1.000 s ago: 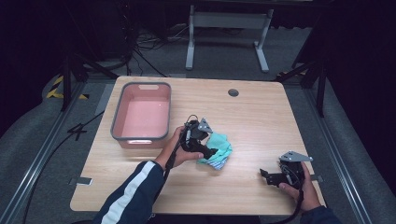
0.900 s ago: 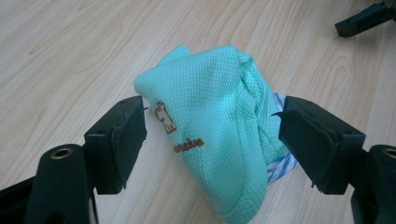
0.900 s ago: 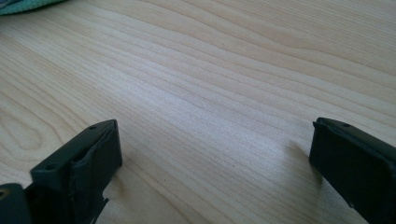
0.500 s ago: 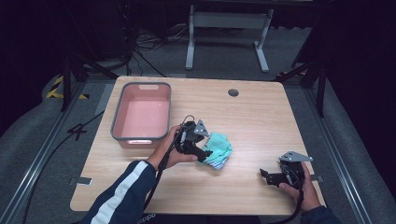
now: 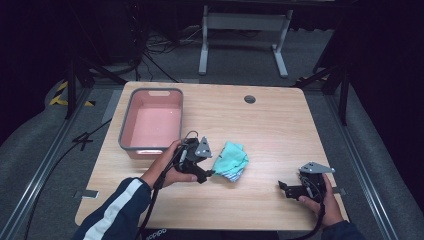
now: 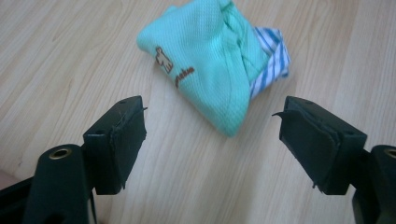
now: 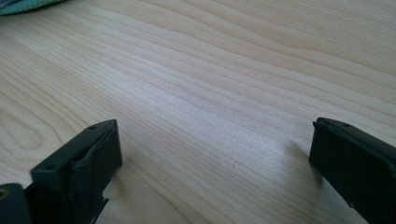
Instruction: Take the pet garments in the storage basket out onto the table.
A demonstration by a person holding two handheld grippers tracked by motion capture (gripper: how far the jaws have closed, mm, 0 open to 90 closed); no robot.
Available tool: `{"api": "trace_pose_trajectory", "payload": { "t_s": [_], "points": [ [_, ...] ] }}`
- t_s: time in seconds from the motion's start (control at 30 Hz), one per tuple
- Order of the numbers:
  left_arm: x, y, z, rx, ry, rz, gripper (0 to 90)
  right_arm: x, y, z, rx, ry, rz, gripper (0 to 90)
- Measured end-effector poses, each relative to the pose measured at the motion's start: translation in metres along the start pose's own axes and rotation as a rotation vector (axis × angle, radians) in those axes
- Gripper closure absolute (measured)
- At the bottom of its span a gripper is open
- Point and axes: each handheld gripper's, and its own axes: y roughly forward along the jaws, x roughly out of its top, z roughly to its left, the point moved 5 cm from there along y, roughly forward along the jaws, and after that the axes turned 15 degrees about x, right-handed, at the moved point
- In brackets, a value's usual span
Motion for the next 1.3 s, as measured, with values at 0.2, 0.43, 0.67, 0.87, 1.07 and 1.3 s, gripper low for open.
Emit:
{"api": "trace_pose_trajectory", "payload": {
  "t_s": [0.2, 0.43, 0.67, 0.87, 1.07, 1.3],
  "points": [
    [-0.016, -0.01, 0.001, 0.012, 0.024, 0.011, 23.3, 0.0, 0.0, 0.0, -0.001, 0.001, 0.0, 2.6],
    [-0.045, -0.018, -0.002, 0.033, 0.025, 0.041, 22.9, 0.0, 0.0, 0.0, -0.001, 0.002, 0.0, 2.6],
    [-0.064, -0.025, -0.005, 0.051, 0.035, 0.067, 20.3, 0.0, 0.0, 0.0, -0.001, 0.002, 0.0, 2.6],
    [-0.089, -0.03, -0.005, 0.059, 0.029, 0.096, 20.3, 0.0, 0.0, 0.0, -0.002, 0.002, 0.0, 2.6],
    [-0.113, -0.031, -0.004, 0.093, -0.003, 0.111, 20.3, 0.0, 0.0, 0.0, -0.002, 0.002, 0.0, 2.6],
    [-0.132, -0.033, -0.003, 0.104, -0.029, 0.109, 19.0, 0.0, 0.0, 0.0, -0.002, 0.002, 0.0, 2.5]
  ]
}}
